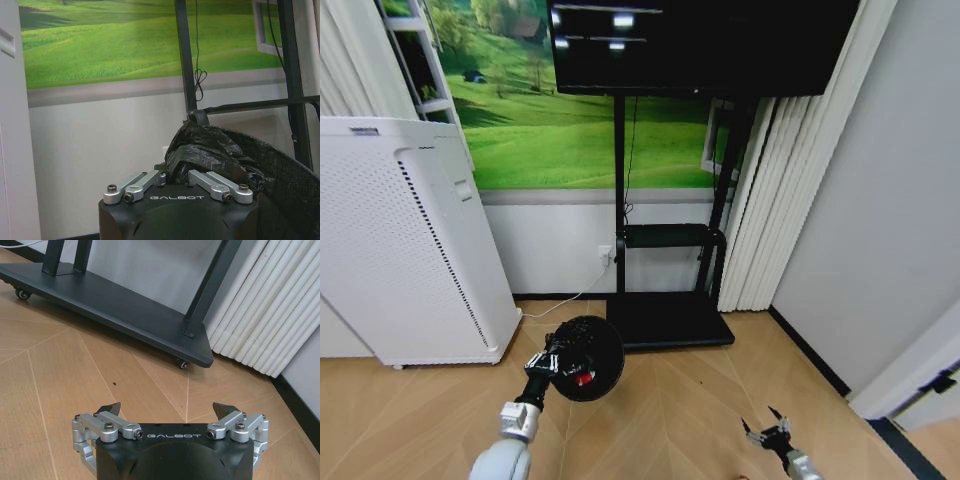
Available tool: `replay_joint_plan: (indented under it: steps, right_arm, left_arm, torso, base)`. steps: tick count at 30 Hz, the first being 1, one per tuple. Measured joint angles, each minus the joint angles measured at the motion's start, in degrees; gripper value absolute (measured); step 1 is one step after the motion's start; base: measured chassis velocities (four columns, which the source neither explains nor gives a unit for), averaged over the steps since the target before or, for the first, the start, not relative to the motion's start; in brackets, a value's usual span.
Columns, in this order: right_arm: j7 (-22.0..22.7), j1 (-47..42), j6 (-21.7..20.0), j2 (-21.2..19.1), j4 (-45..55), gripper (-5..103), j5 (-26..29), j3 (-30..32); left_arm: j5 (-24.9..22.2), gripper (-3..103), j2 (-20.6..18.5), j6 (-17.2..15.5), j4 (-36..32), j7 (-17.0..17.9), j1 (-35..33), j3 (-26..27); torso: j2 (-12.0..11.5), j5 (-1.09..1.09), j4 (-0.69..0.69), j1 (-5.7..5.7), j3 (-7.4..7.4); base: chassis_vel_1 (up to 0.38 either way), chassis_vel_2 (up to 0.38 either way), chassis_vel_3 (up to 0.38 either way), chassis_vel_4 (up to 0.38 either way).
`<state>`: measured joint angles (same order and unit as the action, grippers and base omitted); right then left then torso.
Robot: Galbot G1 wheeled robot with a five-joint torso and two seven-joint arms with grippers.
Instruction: Pick up the trash bin and place the garbage on the floor into it.
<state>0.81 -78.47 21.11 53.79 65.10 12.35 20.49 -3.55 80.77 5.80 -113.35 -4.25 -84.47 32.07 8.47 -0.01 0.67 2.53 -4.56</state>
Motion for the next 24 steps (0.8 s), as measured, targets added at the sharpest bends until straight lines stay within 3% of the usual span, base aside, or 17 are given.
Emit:
replay_joint_plan:
  steps: [17, 24]
  right_arm:
    - [-3.9, 0.3, 2.05, 0.36, -2.31, 100, -0.09, 0.42]
    - [-4.76, 0.67, 2.5, 0.41, -3.48, 100, -2.47, 0.31]
  left_arm:
    - [0.57, 6, 0.8, 0.01, 0.09, 0.04, 0.15, -0.14]
    - [0.67, 6, 0.88, 0.08, 0.41, 0.07, 0.23, -0.17]
  torso:
    - [0.01, -0.01, 0.02, -0.03, 0.02]
    - [0.0, 0.02, 0.0, 0.0, -0.01]
  base:
    - [0.099, -0.147, -0.107, 0.156]
    - [0.011, 0.012, -0.012, -0.007]
